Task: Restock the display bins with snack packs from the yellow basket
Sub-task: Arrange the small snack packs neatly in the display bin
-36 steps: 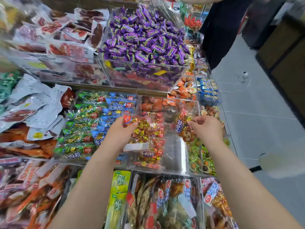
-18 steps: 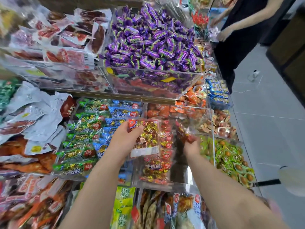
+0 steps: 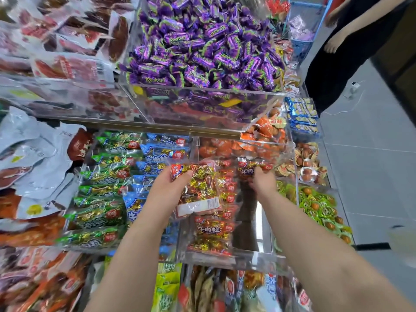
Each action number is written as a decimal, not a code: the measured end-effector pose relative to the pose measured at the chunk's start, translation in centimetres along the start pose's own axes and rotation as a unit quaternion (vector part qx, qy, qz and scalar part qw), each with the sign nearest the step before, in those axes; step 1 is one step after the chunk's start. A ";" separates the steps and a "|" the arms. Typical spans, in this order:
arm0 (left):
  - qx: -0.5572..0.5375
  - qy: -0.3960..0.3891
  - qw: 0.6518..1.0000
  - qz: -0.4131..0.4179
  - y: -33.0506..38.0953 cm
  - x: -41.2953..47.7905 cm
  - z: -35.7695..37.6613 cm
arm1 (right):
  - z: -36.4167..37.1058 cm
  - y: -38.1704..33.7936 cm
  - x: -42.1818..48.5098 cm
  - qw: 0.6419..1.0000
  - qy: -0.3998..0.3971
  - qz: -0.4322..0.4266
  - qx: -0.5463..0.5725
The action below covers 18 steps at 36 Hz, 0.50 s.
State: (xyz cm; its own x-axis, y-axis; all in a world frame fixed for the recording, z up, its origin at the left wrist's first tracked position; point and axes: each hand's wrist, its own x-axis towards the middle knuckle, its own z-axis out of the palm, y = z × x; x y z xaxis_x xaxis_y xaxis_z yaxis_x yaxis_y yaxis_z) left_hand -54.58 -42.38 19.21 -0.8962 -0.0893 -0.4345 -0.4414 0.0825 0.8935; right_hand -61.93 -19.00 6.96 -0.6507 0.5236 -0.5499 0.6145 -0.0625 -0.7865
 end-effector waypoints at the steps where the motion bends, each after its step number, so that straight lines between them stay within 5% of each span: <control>1: -0.001 -0.003 1.000 -0.003 0.0 0.0 0.0 | 0.0 -0.1 0.0 1.000 -0.001 0.002 0.006; 14: -0.045 -0.041 0.997 -0.041 0.4 -0.3 -0.4 | -1.6 -0.3 -3.2 0.995 -0.015 0.021 0.094; 18: 0.043 -0.096 0.994 -0.002 0.9 -1.0 -0.5 | -4.2 -1.2 -7.4 0.984 -0.108 -0.127 0.055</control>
State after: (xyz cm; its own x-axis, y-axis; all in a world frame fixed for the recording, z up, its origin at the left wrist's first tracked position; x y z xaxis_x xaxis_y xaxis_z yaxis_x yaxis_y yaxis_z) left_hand -54.02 -42.71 20.49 -0.8828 0.1000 -0.4590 -0.4398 0.1674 0.8824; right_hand -55.93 -19.20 13.13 -0.8639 0.3416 -0.3701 0.3761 -0.0514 -0.9252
